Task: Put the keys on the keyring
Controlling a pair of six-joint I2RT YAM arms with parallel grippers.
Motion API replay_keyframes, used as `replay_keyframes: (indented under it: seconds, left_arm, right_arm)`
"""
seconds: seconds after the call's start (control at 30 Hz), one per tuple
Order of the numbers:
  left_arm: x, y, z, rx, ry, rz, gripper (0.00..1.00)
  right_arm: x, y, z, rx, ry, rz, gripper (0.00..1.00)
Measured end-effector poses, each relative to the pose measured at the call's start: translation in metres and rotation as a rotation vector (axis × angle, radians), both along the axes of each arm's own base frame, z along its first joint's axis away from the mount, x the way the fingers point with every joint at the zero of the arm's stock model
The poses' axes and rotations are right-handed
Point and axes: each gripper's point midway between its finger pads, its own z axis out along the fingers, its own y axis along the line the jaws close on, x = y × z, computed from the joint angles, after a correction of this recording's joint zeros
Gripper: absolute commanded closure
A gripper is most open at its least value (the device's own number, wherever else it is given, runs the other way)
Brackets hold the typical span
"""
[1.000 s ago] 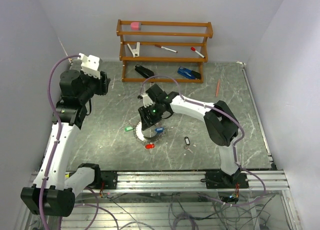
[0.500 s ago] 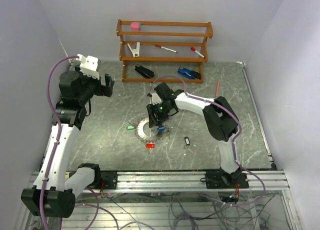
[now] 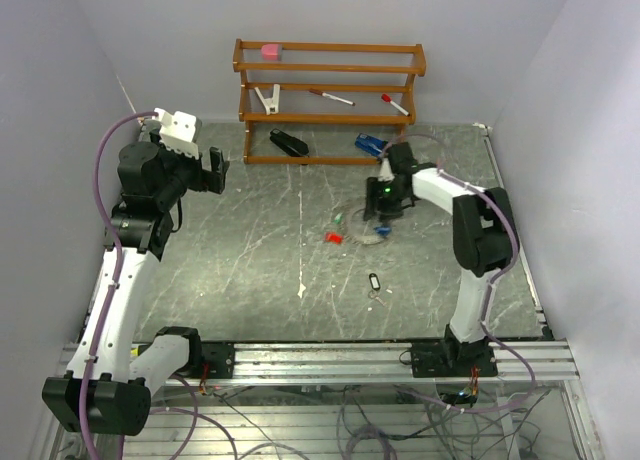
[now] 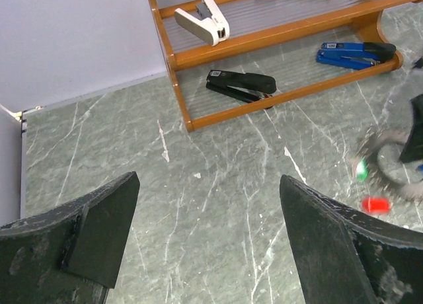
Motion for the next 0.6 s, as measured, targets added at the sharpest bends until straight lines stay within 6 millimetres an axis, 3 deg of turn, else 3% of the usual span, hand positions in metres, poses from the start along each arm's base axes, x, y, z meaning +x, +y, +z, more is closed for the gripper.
replay_keyframes:
  seconds: [0.1, 0.17, 0.27, 0.3, 0.33, 0.4, 0.5, 0.6]
  left_arm:
    - [0.0, -0.001, 0.0, -0.007, -0.001, -0.001, 0.02]
    - [0.0, -0.001, -0.001, -0.008, 0.0, -0.001, 0.02]
    - [0.0, -0.001, -0.001, -0.011, 0.002, -0.001, 0.02]
    - [0.0, -0.001, -0.001, -0.011, 0.002, 0.0, 0.01]
    - [0.0, -0.001, -0.001, -0.014, 0.002, 0.0, 0.01]
    - [0.0, -0.001, -0.001, -0.02, 0.003, 0.001, 0.01]
    - [0.0, 0.0, 0.0, -0.031, 0.005, 0.003, 0.01]
    - [0.0, 0.0, -0.001, -0.035, 0.006, 0.0, 0.01]
  right_arm:
    - [0.019, -0.06, -0.001, -0.108, -0.027, -0.12, 0.46]
    - [0.021, -0.086, -0.001, -0.167, -0.032, -0.162, 0.44]
    - [0.018, -0.106, 0.008, -0.21, -0.035, -0.182, 0.27]
    - [0.018, -0.105, 0.017, -0.197, -0.05, -0.178, 0.07]
    - [0.019, -0.1, 0.03, -0.169, -0.076, -0.169, 0.01]
    - [0.022, -0.085, 0.065, -0.082, -0.154, -0.142, 0.0]
    - [0.029, -0.056, 0.144, 0.104, -0.358, -0.098, 0.0]
    - [0.03, -0.043, 0.218, 0.237, -0.561, -0.098, 0.0]
